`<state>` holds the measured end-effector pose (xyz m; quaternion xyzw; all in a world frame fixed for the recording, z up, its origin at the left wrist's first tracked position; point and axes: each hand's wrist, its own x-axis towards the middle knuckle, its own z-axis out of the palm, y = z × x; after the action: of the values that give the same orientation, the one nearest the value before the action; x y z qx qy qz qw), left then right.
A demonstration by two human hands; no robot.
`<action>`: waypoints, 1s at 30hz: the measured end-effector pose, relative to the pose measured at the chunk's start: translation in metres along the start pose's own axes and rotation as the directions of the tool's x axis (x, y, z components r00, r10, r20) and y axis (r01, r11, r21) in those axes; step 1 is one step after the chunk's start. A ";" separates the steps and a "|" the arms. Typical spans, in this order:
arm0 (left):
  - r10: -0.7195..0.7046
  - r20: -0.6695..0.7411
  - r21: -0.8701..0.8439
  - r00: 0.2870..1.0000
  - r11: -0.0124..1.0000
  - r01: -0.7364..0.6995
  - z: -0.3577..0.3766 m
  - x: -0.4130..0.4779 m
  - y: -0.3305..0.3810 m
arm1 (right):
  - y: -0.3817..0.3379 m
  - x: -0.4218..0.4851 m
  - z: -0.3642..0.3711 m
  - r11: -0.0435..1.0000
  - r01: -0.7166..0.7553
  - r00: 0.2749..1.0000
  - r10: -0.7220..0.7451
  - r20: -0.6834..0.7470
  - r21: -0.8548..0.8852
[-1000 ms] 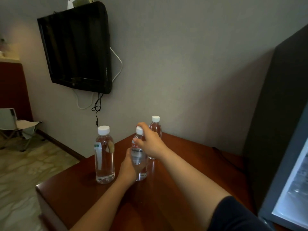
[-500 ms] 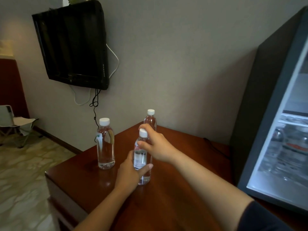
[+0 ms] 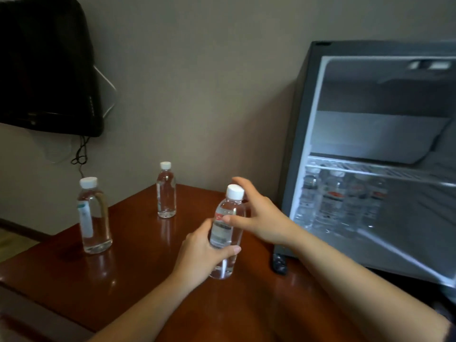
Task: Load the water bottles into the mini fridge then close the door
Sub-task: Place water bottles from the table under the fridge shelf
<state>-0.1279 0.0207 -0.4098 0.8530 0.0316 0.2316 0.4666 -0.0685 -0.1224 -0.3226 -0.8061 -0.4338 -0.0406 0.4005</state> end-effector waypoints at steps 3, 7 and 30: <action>0.038 0.054 -0.025 0.998 0.999 -0.036 0.034 0.006 0.028 | 0.011 -0.022 -0.035 0.996 -0.073 0.996 0.071 -0.048 -0.045; 0.088 0.087 -0.058 0.992 0.995 -0.083 0.080 0.016 0.059 | 0.028 -0.051 -0.076 0.981 -0.163 0.982 0.150 -0.119 -0.108; 0.185 0.309 -0.395 0.933 0.917 -0.051 0.274 0.044 0.142 | 0.135 -0.108 -0.187 0.828 -0.560 0.735 0.487 -0.472 -0.018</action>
<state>0.0045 -0.2610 -0.4039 0.7735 -0.1474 0.1106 0.6064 0.0159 -0.3626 -0.3233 -0.8929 -0.0798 -0.1446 0.4189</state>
